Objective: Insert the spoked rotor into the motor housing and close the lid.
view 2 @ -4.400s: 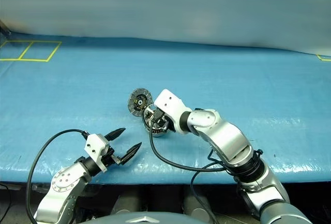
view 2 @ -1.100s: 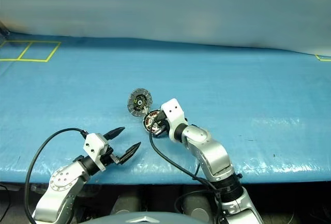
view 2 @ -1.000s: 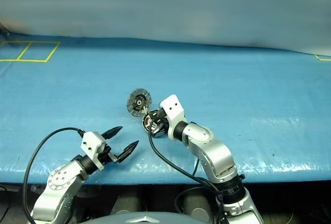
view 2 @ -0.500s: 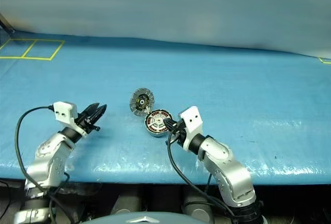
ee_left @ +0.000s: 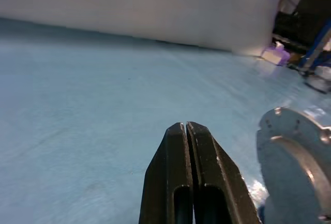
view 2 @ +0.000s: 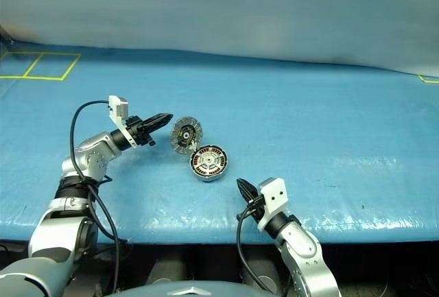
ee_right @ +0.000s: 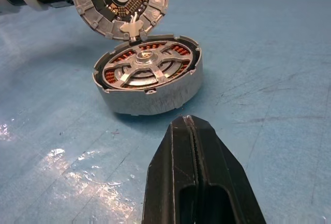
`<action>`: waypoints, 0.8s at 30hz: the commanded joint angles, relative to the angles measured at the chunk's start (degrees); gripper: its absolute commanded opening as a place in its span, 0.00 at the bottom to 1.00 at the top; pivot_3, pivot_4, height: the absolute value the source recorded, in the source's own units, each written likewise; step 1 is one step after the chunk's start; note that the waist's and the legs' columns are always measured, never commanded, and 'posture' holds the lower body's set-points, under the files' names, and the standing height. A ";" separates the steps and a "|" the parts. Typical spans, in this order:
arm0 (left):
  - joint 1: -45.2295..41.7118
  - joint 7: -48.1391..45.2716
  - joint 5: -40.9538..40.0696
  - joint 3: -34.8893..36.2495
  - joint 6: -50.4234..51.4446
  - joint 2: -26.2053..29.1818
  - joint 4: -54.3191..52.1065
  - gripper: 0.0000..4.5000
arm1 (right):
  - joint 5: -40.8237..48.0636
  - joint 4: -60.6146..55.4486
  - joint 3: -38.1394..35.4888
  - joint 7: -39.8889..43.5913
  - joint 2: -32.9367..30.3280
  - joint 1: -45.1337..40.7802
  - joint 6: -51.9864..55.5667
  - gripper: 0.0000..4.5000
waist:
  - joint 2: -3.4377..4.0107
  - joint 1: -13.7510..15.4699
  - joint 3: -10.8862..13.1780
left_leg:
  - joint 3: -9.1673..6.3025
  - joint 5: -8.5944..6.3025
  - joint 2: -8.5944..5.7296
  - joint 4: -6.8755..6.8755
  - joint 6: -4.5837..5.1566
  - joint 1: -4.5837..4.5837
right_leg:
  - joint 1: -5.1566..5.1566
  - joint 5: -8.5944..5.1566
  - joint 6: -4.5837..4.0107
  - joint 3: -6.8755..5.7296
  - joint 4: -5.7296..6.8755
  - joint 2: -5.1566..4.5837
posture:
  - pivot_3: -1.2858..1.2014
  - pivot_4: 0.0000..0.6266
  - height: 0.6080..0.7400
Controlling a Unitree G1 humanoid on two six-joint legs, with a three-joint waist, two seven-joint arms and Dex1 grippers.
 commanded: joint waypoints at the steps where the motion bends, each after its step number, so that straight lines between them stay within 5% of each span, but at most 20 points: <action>1: -2.35 -2.51 1.76 -2.25 1.81 -0.21 1.10 0.02 | -0.20 -0.53 0.15 -0.34 0.55 -0.18 -2.82 0.00 | -0.01 0.06 0.00 | -0.02 0.00 0.00 0.03 0.00 -0.01 | 0.00 0.00 0.00 0.00 0.01 0.00 | 0.52 0.24 1.00; 24: 1.76 -5.91 3.23 -10.24 5.87 -7.74 -9.27 0.02 | 2.19 7.76 0.86 5.05 0.23 -4.07 -5.44 0.00 | -0.02 0.56 0.01 | -0.13 -0.01 -0.03 0.35 0.04 -0.04 | 0.13 -0.02 -0.06 0.04 0.10 0.00 | 0.52 0.24 1.00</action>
